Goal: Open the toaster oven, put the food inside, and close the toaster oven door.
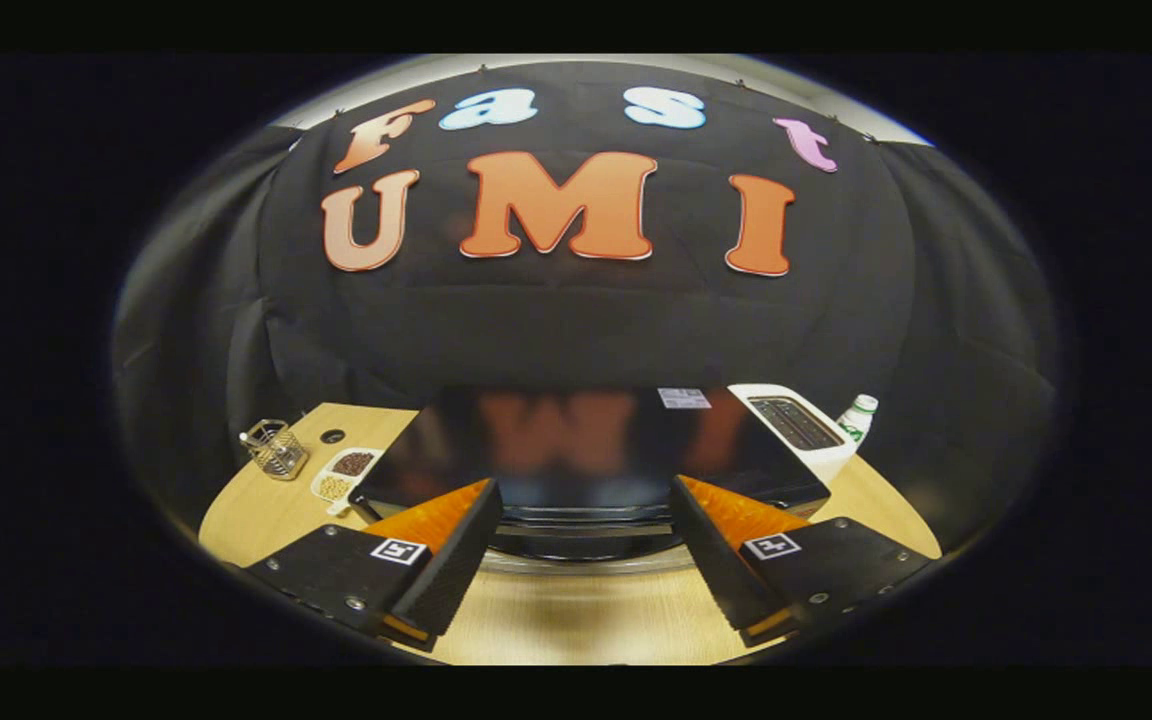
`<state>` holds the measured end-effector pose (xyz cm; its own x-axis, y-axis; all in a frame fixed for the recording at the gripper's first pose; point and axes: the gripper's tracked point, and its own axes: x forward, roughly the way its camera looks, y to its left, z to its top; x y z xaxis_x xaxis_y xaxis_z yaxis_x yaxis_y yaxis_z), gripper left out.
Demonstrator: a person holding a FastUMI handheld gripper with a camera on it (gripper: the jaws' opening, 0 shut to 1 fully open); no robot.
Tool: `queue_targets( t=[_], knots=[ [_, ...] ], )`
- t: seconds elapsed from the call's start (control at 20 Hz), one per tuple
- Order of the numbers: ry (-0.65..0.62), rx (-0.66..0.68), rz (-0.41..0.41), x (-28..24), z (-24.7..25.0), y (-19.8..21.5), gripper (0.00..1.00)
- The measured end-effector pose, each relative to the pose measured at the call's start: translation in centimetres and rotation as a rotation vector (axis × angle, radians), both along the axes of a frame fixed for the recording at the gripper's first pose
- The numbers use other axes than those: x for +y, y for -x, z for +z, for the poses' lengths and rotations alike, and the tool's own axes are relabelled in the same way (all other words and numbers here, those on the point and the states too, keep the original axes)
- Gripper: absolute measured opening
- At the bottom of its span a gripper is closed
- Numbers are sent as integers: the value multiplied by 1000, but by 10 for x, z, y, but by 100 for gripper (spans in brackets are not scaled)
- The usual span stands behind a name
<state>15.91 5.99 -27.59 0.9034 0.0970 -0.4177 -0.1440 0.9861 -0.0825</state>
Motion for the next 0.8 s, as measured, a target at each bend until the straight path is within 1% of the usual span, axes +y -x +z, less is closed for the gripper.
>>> queue_targets(
  t=[0.15, 0.25, 0.3, 0.4, 0.45, 0.65, 0.8],
  knots=[
    [9, 55, -6, -3, -18, 2, 99],
    [-54, 54, -18, -2, -17, 3, 100],
    [-50, 51, -26, -4, -17, 5, 99],
    [-40, 71, -9, 0, -21, 14, 98],
    [-25, 63, 1, -3, -21, 12, 99],
    [-23, 92, 1, -6, -23, 33, 100],
    [-17, 123, 2, -11, -29, 57, 100]
  ],
)
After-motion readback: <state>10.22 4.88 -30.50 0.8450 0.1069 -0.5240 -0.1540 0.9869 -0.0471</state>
